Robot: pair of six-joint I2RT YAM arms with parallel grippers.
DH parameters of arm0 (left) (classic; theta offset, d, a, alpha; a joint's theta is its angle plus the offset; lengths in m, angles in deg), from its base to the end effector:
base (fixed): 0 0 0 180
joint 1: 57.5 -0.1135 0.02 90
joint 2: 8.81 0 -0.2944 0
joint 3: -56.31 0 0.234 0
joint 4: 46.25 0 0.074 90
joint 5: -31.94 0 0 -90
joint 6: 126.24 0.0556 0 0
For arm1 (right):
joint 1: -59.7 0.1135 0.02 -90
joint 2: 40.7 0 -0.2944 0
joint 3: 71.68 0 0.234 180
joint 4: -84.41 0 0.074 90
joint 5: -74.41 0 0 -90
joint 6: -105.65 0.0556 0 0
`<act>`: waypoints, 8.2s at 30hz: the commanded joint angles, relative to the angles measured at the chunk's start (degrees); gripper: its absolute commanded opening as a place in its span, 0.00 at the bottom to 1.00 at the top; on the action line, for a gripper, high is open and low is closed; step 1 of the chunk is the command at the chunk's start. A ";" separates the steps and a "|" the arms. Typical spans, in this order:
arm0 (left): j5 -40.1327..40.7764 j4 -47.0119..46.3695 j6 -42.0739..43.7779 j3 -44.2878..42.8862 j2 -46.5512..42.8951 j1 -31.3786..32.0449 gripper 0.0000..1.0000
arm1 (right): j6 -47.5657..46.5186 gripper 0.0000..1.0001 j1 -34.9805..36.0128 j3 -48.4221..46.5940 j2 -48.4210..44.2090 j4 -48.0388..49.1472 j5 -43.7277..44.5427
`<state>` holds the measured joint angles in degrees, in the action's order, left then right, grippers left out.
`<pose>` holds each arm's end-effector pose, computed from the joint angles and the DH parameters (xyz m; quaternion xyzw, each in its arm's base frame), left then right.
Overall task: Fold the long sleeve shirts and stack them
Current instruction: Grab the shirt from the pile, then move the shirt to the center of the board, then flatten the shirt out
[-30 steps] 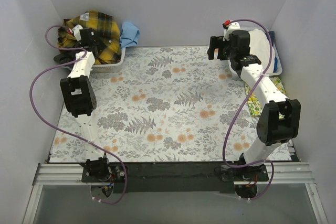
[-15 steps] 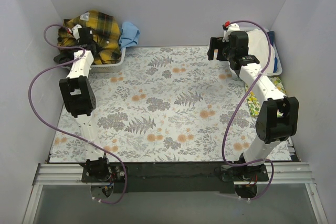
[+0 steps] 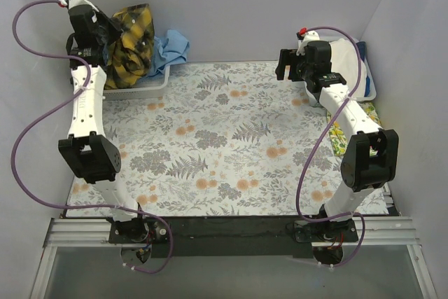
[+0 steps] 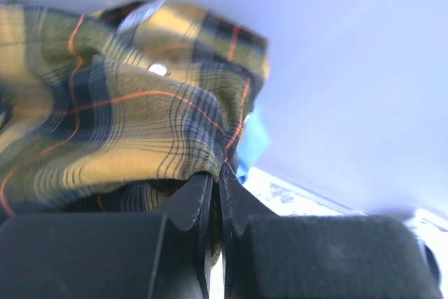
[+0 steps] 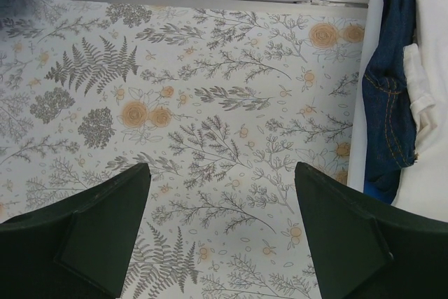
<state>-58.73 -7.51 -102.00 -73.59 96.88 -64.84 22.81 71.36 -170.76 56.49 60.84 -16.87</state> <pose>0.4350 0.0554 0.4604 -0.4681 0.6374 -0.3027 0.5319 0.4024 0.0843 0.3654 -0.0388 0.8265 0.1009 0.5524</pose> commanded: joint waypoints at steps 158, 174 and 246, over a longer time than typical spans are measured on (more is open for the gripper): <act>-1.44 -5.16 -7.89 13.53 2.95 5.14 0.87 | -12.09 0.96 27.89 -32.93 27.51 -0.53 -26.49; -2.67 -5.77 -7.98 14.59 1.45 4.70 0.87 | -5.31 0.01 31.49 -35.24 36.60 5.29 -24.48; 4.43 -1.92 12.41 26.47 4.60 8.39 0.00 | -9.18 0.01 30.00 11.28 -19.31 13.28 22.02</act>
<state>-63.10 -16.15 -89.45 -39.34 97.12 -57.34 13.00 101.70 -156.23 36.73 73.38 5.21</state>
